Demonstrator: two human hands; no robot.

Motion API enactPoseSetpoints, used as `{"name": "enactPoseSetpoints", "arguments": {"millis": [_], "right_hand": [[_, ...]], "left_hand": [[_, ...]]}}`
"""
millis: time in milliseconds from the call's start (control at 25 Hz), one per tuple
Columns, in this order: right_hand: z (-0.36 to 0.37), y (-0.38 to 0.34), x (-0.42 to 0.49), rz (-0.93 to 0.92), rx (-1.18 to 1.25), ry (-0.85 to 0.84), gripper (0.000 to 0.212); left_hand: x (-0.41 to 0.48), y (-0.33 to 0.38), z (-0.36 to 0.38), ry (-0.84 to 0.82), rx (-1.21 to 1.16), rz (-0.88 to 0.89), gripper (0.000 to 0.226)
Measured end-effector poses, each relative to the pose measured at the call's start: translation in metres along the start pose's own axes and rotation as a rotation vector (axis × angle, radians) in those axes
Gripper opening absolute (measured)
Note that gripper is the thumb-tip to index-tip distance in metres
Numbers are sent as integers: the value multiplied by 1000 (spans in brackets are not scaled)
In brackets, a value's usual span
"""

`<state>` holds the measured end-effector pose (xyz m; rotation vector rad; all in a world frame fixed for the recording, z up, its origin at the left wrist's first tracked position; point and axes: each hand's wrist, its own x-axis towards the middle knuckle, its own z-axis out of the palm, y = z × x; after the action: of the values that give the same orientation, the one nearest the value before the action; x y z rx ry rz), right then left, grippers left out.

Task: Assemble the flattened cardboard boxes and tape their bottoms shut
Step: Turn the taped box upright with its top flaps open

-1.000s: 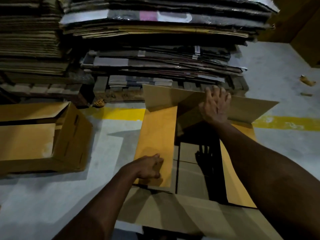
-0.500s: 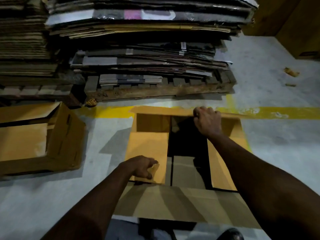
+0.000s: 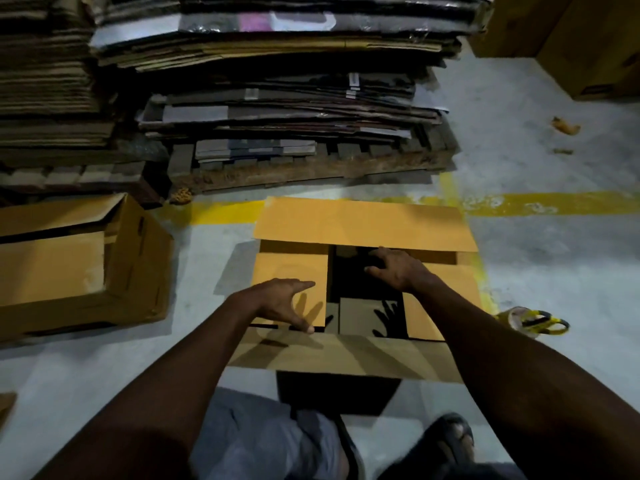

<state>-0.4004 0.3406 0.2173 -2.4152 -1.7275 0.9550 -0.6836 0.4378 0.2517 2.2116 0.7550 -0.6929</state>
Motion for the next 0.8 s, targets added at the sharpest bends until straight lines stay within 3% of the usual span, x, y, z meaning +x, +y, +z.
{"name": "enactPoseSetpoints", "arguments": {"millis": [120,240,320,440,520,640,720,800], "right_hand": [[-5,-9,-47,-14,13,28,67],[-1,-20,-98,-35,30,20,73],[6,-26,-127,-15,55,-45,78],[21,-30,-162,-8,12,-66,65],[19,-34,-171,-46,1,85,43],[11,-31,-158,-137,-229,301,32],[12,-20,-136,-97,-344,357,36],[16,-5,-105,-12,-342,381,50]], "left_hand": [[-28,28,12,39,86,64,115],[-57,54,40,-68,349,12,118],[-65,65,57,-116,500,7,100],[-72,74,57,128,503,48,38],[-74,71,41,320,392,0,22],[-59,62,24,521,354,-81,9],[-37,56,19,587,395,-135,16],[-10,48,13,639,416,-239,49]]}}
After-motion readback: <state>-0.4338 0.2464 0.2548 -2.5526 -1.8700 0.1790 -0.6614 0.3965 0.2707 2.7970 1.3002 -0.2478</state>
